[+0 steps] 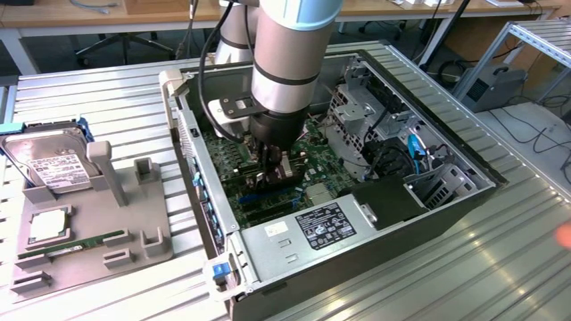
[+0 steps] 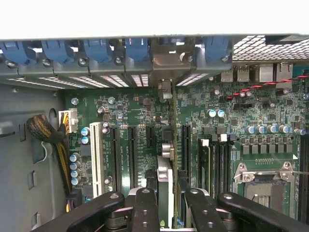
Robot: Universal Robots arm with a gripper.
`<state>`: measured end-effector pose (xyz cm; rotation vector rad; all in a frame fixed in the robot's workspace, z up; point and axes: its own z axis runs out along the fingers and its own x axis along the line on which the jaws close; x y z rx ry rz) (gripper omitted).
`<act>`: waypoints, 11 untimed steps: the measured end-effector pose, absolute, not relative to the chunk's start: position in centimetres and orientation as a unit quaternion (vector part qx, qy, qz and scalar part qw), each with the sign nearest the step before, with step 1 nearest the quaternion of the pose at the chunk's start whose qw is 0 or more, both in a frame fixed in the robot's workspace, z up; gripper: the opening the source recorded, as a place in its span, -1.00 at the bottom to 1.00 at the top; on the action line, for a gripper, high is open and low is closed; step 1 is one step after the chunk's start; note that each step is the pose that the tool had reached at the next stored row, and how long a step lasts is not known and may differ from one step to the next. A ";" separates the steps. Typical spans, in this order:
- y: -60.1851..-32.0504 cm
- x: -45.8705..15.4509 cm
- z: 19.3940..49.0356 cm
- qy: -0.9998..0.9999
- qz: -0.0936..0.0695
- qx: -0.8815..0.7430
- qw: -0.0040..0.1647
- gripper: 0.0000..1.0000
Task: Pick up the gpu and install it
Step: 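Insert the gpu into the slot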
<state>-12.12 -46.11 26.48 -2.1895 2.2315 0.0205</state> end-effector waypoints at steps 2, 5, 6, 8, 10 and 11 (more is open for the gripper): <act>-46.1 -12.1 26.5 0.712 0.007 -0.702 0.007 -0.47; -46.1 -12.0 26.4 0.710 0.007 -0.704 0.008 -0.47; -46.1 -12.0 26.4 0.710 0.007 -0.704 0.008 -0.47; -46.0 -11.9 26.4 0.710 0.007 -0.704 0.008 -0.47; -46.0 -11.9 26.4 0.710 0.007 -0.704 0.008 -0.47; -46.0 -11.9 26.4 0.710 0.007 -0.704 0.008 -0.47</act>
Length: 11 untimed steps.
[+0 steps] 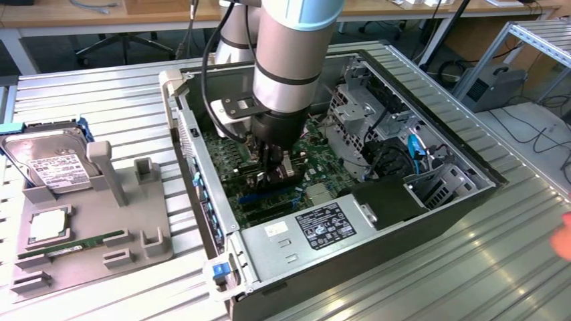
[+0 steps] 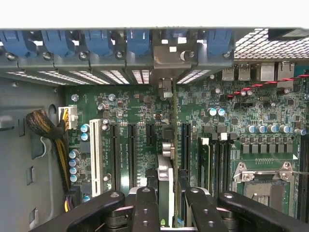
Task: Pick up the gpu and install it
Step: 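Insert the gpu into the slot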
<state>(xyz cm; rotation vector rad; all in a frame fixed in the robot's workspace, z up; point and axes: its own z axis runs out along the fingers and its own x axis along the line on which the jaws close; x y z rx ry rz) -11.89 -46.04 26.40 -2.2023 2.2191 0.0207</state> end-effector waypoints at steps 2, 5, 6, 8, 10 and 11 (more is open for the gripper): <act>-46.0 -12.3 26.4 0.710 0.007 -0.704 0.008 -0.47; -46.0 -12.7 26.4 0.710 0.007 -0.704 0.008 -0.47; -46.0 -12.7 26.4 0.710 0.007 -0.704 0.008 -0.47; -46.0 -12.7 26.4 0.710 0.007 -0.704 0.008 -0.47; -46.0 -12.7 26.4 0.710 0.007 -0.704 0.008 -0.47; -46.0 -12.6 26.4 0.710 0.007 -0.704 0.008 -0.47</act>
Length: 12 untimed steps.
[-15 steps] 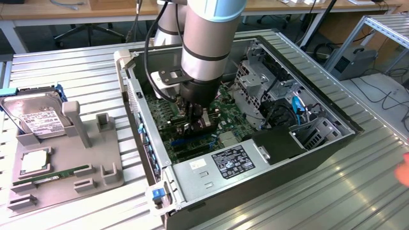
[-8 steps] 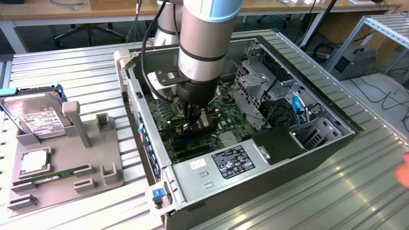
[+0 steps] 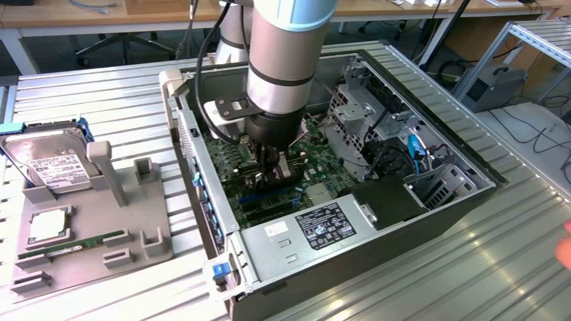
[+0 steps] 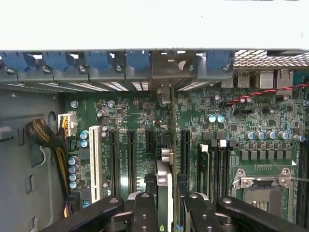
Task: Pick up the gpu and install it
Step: 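Insert the gpu into the slot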
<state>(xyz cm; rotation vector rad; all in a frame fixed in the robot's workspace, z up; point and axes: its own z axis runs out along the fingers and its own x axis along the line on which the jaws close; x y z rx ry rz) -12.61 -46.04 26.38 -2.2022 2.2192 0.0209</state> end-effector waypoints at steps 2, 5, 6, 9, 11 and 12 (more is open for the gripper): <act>-46.0 -12.5 26.4 0.710 0.007 -0.704 0.007 -0.47; -46.0 -12.2 26.4 0.711 0.006 -0.704 0.007 -0.47; -46.0 -12.1 26.4 0.711 0.006 -0.703 0.007 -0.47; -46.0 -11.7 26.3 0.713 0.006 -0.702 0.007 -0.47; -46.0 -11.7 26.3 0.713 0.006 -0.701 0.007 -0.47; -46.0 -11.7 26.3 0.714 0.006 -0.701 0.007 -0.47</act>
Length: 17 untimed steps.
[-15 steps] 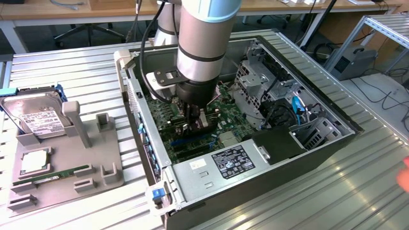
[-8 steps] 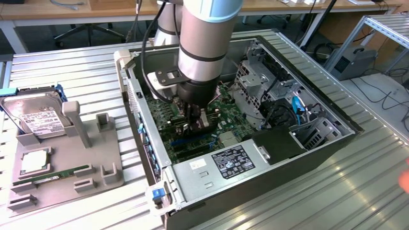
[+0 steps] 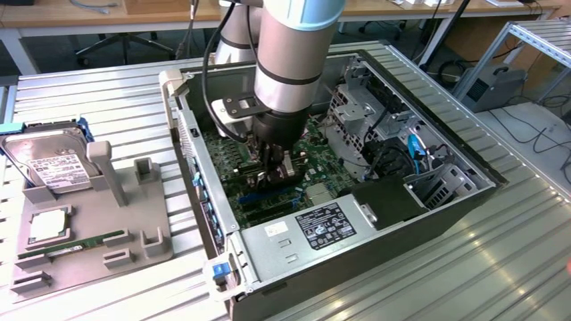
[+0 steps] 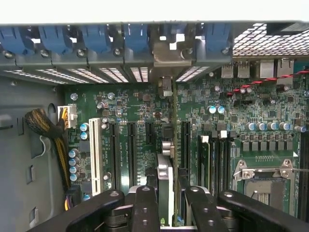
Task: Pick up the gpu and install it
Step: 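Insert the gpu into the slot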
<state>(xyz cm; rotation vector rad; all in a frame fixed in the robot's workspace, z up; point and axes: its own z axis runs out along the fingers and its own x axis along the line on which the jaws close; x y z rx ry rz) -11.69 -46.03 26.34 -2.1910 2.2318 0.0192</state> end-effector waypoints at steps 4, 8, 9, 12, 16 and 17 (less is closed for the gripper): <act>-45.8 -11.7 26.3 0.715 0.003 -0.699 0.004 -0.47; -45.6 -11.7 26.3 0.719 0.001 -0.695 0.002 -0.47; -45.6 -11.7 26.3 0.721 0.000 -0.693 0.001 -0.47; -45.6 -11.9 26.3 0.722 -0.001 -0.692 0.000 -0.47; -45.6 -12.1 26.3 0.722 -0.003 -0.692 -0.002 -0.47; -45.6 -12.1 26.3 0.722 -0.003 -0.692 -0.002 -0.47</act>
